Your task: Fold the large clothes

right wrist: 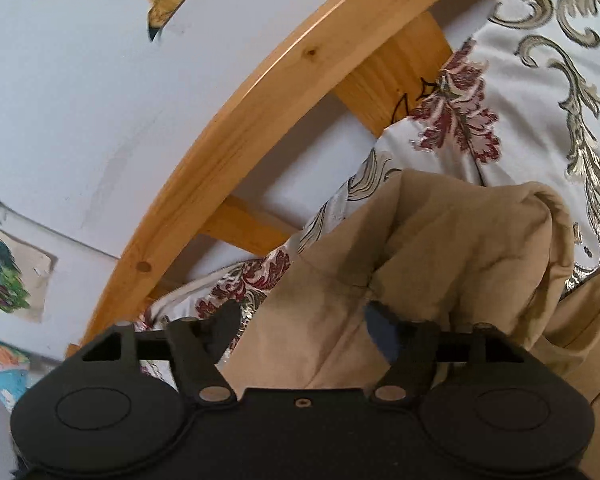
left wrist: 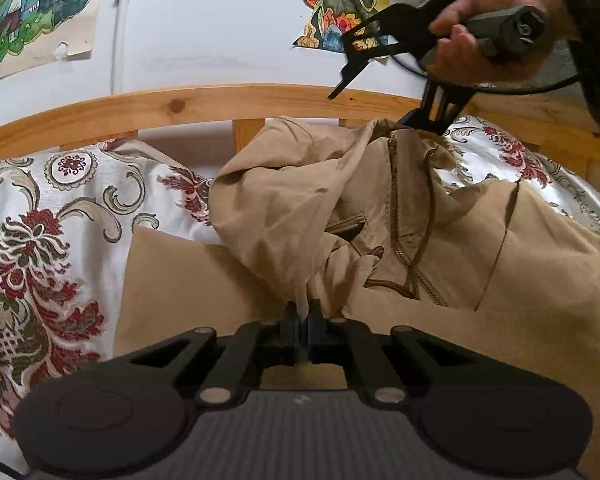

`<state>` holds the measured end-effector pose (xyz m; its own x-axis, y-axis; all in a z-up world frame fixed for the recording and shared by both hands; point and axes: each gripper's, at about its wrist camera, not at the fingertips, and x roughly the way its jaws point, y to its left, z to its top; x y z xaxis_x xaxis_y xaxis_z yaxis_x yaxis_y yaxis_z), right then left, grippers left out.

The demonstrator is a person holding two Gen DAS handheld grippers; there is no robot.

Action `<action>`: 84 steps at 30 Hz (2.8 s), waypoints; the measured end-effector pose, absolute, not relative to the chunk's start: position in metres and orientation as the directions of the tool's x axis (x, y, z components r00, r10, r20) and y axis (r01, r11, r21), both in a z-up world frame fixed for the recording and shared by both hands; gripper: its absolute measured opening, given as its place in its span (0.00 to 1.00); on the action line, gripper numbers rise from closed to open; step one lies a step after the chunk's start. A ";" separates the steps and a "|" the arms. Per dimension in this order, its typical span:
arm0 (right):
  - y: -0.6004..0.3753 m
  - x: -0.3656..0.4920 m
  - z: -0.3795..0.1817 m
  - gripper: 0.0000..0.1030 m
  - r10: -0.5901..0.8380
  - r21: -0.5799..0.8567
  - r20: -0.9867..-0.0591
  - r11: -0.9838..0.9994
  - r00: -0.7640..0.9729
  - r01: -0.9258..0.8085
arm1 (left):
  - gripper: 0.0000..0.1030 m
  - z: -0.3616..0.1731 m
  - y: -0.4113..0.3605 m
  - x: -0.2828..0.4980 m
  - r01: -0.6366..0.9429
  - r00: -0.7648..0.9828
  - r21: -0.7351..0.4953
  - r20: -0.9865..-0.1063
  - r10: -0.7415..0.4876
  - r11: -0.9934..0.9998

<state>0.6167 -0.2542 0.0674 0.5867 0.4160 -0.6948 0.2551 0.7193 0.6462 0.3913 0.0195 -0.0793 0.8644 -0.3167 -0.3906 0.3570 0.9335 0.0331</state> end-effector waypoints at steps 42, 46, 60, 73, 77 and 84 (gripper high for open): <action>-0.358 0.334 -0.066 0.12 0.462 0.738 -0.506 0.669 0.728 0.089 | 0.60 -0.044 0.027 0.298 0.413 0.667 -0.176 -0.609 -0.428 0.894; -0.383 0.285 -0.071 0.36 0.434 0.773 -0.468 0.624 0.770 0.118 | 0.79 -0.042 0.031 0.294 0.401 0.608 -0.277 -0.632 -0.480 0.873; -0.422 0.313 -0.053 0.71 0.355 0.796 -0.462 0.570 0.812 0.204 | 0.86 -0.031 0.088 0.357 -0.006 0.704 -0.519 -0.609 -0.365 0.855; -0.398 0.379 -0.075 0.48 0.268 0.660 -0.545 0.722 0.795 0.209 | 0.60 -0.087 0.092 0.444 -0.160 0.602 -0.707 -0.623 -0.500 0.689; -0.385 0.371 -0.069 0.18 0.228 0.588 -0.498 0.798 0.837 0.132 | 0.05 -0.067 0.075 0.449 -0.037 0.661 -0.628 -0.599 -0.452 0.778; -0.339 0.336 -0.051 0.12 0.136 0.287 -0.361 0.958 0.923 -0.029 | 0.03 -0.004 0.037 0.433 0.202 0.833 -0.380 -0.418 -0.363 0.903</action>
